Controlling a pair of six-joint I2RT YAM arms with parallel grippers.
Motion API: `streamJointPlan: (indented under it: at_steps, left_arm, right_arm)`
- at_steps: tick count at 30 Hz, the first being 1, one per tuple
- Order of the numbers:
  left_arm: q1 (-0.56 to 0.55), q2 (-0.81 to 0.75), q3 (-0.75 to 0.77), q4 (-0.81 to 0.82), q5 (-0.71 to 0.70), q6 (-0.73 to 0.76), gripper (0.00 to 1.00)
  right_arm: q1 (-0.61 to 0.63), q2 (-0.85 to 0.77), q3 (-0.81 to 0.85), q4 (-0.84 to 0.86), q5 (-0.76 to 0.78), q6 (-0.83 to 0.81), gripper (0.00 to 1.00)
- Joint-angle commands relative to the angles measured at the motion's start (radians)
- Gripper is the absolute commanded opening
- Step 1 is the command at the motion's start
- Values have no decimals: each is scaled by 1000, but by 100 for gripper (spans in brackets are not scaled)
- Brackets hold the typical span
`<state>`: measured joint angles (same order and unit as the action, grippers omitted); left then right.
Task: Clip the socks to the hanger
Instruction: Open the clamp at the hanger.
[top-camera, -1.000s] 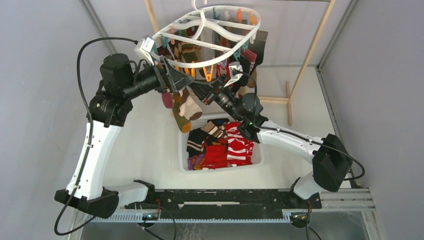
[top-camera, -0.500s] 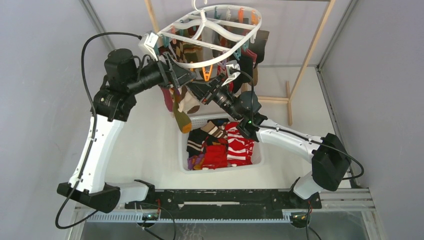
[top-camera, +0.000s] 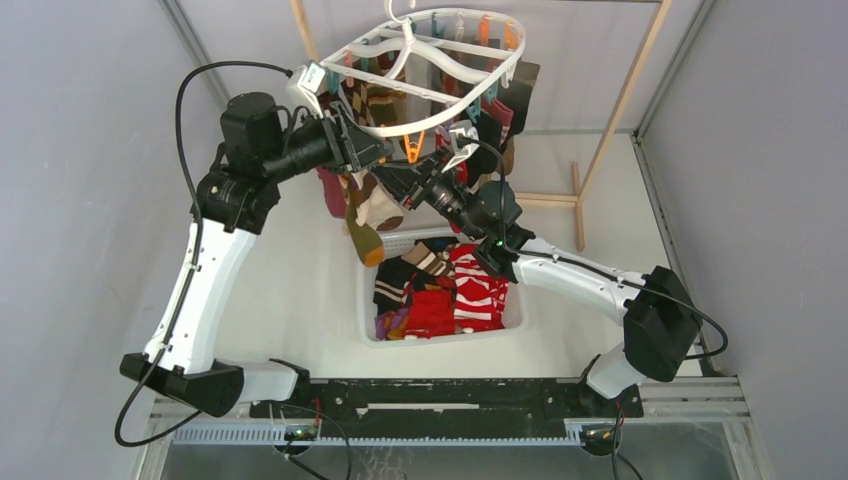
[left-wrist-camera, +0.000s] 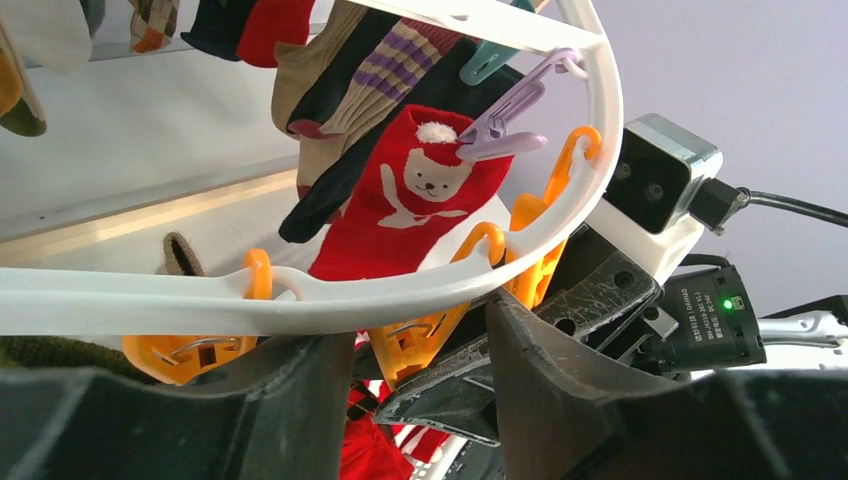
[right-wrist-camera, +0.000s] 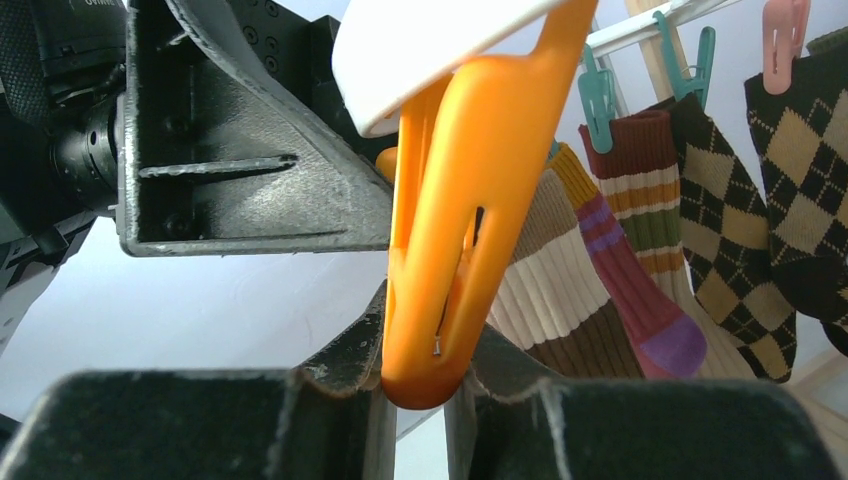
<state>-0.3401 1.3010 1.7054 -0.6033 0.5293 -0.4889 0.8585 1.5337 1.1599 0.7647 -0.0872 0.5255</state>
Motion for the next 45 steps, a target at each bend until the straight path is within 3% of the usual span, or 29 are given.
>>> streamJointPlan:
  at_steps: [1,4,5,7,11,15,21,27,32,37,42,45]
  left_arm:
    - [-9,4,67,51,-11,21,49]
    - [-8,7,65,52,-24,30,35]
    - [-8,6,64,52,-25,32,29]
    - [-8,2,60,51,-25,34,21]
    - [-8,-13,50,50,-31,40,10]
    - [-8,-32,34,49,-34,45,6]
    - [-7,-50,22,45,-31,53,2]
    - [-7,-64,20,26,-21,60,1]
    - [-7,-79,10,19,-9,65,1]
    - [-7,-77,11,14,3,64,1]
    - [-7,-77,10,2,4,78,1]
    - [-7,-77,9,-1,6,85,1]
  right_arm:
    - [-1,0,46,7,-17,-12,0]
    - [-1,-5,46,-7,-24,-11,0]
    - [-2,-8,46,-15,-26,-9,4]
    - [-4,-18,47,-39,-28,-9,15]
    - [-9,-72,-2,-79,-13,-4,55]
    - [-5,-167,-85,-166,9,-23,69]
    - [16,-352,-232,-361,41,-19,74]
    - [34,-509,-256,-735,72,-9,77]
    - [44,-549,-244,-1011,63,12,78]
    - [68,-511,-258,-1142,83,37,78]
    - [60,-503,-339,-1183,193,60,76]
    - [43,-506,-396,-1174,168,68,73]
